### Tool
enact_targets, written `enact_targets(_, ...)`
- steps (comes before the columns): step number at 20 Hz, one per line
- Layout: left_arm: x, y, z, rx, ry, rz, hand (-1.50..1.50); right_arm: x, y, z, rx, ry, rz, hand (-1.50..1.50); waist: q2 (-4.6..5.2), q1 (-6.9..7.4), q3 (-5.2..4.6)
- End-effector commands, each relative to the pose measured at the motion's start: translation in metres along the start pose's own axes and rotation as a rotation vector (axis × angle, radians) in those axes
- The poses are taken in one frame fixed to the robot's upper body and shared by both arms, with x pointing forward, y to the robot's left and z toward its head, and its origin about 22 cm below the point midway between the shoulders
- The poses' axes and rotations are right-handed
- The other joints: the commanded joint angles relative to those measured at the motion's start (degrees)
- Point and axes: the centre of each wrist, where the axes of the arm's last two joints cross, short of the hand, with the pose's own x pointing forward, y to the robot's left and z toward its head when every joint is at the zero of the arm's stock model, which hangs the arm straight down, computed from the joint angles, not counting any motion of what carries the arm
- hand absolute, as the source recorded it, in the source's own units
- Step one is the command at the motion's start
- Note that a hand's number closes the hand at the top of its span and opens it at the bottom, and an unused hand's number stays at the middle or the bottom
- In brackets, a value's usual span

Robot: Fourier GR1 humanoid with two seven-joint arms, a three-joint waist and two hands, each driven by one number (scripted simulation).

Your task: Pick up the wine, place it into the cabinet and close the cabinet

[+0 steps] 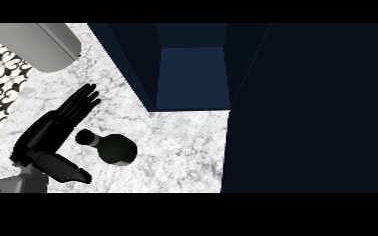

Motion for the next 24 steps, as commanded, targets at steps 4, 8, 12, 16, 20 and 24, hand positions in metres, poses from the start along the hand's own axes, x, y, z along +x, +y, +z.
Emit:
enact_targets(4, -0.028, 0.009, -0.012, -0.012, 0.04, -0.003, -1.5, 0.049, 0.001, 0.045, 0.013, -0.087, -0.025, -1.5, -0.08, -0.43, 0.04)
enact_targets(8, -0.046, 0.0, -0.016, -0.015, 0.047, 0.026, -1.5, 0.052, 0.001, 0.048, 0.008, -0.095, -0.018, -1.5, -0.1, -0.37, 0.02)
enact_targets(12, -0.063, -0.012, -0.022, -0.058, 0.06, 0.027, -1.5, 0.042, 0.001, 0.039, 0.025, -0.079, -0.019, -1.5, -0.04, 0.28, 0.04)
enact_targets(16, -0.084, 0.004, -0.007, -0.062, 0.054, 0.025, -1.5, 0.046, 0.002, 0.041, 0.016, -0.083, -0.031, -1.5, -0.04, 0.21, 0.01)
enact_targets(20, -0.099, -0.008, -0.013, -0.086, 0.09, 0.033, -1.5, 0.045, 0.0, 0.038, 0.03, -0.086, -0.033, -1.5, -0.01, 0.38, 0.03)
enact_targets(24, -0.124, -0.014, 0.005, -0.088, 0.084, 0.05, -1.5, 0.037, -0.001, 0.033, -0.002, -0.079, -0.04, -1.5, 0.02, 0.64, 0.03)
